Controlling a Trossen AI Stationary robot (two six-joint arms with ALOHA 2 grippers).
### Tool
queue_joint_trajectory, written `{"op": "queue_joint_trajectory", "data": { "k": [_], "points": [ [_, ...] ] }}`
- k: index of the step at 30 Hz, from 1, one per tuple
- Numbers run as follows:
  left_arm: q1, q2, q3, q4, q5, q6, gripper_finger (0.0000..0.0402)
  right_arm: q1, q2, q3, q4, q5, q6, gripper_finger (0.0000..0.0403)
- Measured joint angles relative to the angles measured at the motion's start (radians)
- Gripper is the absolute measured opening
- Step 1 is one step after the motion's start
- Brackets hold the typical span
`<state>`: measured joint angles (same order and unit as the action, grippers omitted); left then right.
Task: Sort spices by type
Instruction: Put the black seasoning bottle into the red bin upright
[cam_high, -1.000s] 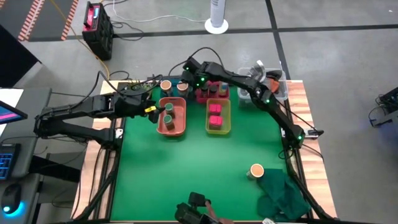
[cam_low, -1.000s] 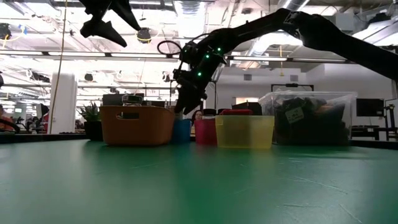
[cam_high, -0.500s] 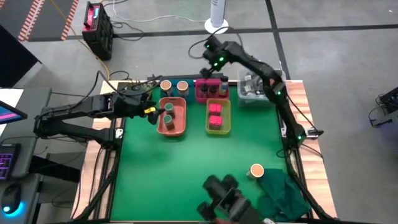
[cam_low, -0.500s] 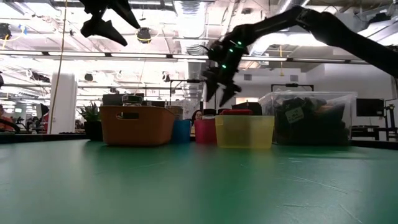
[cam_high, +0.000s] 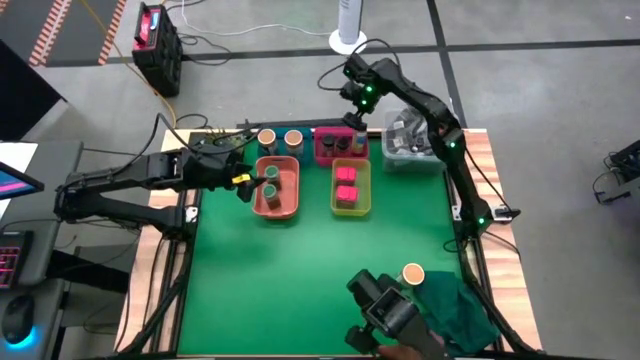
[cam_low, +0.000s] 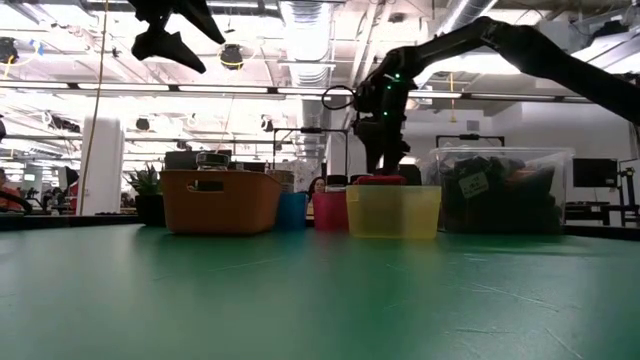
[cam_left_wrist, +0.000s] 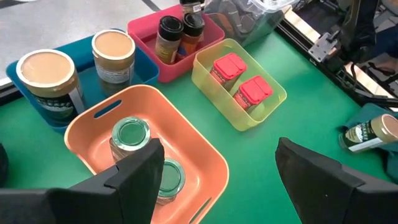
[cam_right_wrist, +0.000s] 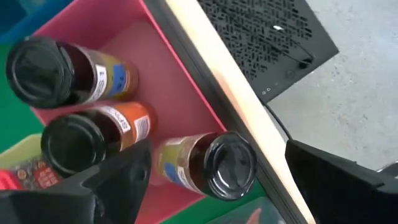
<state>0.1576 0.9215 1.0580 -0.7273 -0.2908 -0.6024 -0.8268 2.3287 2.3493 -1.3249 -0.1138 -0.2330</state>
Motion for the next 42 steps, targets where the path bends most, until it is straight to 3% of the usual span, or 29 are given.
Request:
{"op": "queue_joint_trajectory", "data": {
  "k": [10,34,42],
  "points": [
    [0.0,0.0,0.0,0.0,0.008,-0.001,0.0295,0.0,0.002,0.0,-0.007,-0.077,-0.025,0.0368],
    [0.0,0.0,0.0,0.001,0.047,0.007,0.0295,-0.002,0.015,-0.087,-0.059,-0.11,-0.082,0.0366],
    [0.0,0.0,0.0,0.001,0.051,0.012,0.0295,0.024,0.016,-0.086,-0.076,-0.1,-0.074,0.0345]
  ]
}}
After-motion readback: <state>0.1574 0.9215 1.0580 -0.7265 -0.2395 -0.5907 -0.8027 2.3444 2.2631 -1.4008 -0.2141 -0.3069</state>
